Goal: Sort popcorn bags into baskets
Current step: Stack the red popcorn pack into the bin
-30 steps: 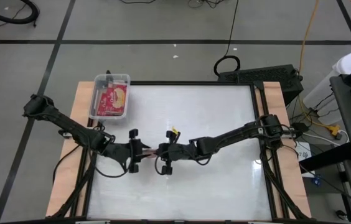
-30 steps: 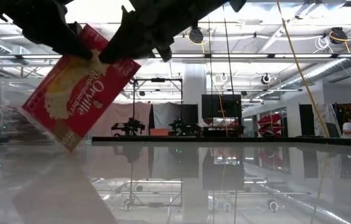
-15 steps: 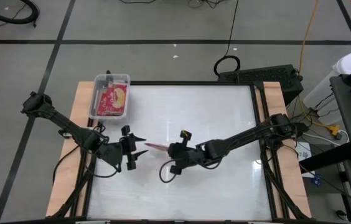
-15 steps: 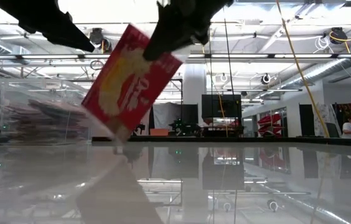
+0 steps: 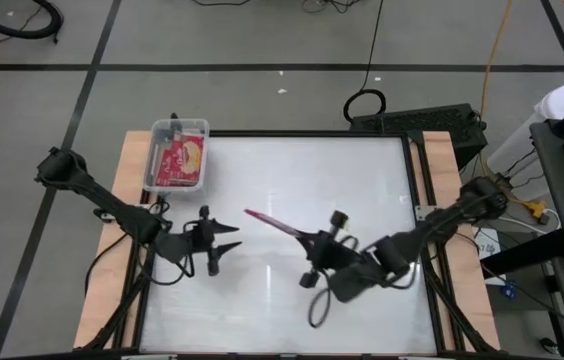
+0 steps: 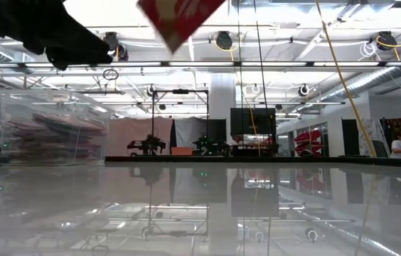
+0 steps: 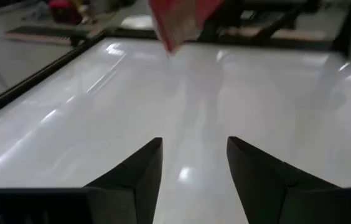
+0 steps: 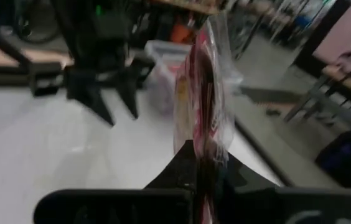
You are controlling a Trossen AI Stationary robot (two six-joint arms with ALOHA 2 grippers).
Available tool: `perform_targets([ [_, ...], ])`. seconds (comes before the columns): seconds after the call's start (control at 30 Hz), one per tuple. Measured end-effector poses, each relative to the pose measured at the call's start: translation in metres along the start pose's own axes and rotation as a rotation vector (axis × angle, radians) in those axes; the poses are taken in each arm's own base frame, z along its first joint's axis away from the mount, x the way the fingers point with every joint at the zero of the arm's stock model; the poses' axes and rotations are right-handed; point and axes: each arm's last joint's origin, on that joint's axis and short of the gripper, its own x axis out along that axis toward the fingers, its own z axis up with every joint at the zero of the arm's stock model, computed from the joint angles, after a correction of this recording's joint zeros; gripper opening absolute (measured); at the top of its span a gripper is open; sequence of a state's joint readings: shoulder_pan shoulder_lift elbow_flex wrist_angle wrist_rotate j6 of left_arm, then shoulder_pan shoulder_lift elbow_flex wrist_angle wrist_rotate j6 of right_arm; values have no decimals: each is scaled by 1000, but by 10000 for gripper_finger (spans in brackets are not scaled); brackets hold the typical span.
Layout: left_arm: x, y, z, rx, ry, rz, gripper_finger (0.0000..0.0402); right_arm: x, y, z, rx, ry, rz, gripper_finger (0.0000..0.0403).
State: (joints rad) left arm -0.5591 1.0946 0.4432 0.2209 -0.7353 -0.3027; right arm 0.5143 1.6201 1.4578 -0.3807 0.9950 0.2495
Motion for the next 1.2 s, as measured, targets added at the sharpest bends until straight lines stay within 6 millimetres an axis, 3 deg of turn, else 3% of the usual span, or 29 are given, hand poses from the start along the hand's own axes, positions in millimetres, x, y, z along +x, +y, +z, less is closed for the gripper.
perform_targets([
  [0.2, -4, 1, -2, -47, -203, -175, 182, -29, 3, 20, -9, -151, -68, 2],
  [0.37, -10, 2, 7, -32, -356, -215, 182, -39, 7, 35, -13, -262, -40, 2],
  [0.53, -13, 3, 18, -24, -458, -293, 182, -34, 12, 25, -4, -470, 59, 2],
  [0.67, -16, 2, 24, -8, -528, -322, 182, -33, 5, 4, 48, -768, 197, 2],
  [0.9, -18, 7, 34, -7, -638, -343, 182, -7, -20, -37, 123, -982, 336, 2],
  [1.07, -10, 12, 39, -14, -676, -307, 182, 15, -31, -42, 162, -1082, 391, 2],
  [1.2, 1, 5, 56, 13, -771, -331, 182, 32, -32, -39, 163, -1127, 405, 2],
])
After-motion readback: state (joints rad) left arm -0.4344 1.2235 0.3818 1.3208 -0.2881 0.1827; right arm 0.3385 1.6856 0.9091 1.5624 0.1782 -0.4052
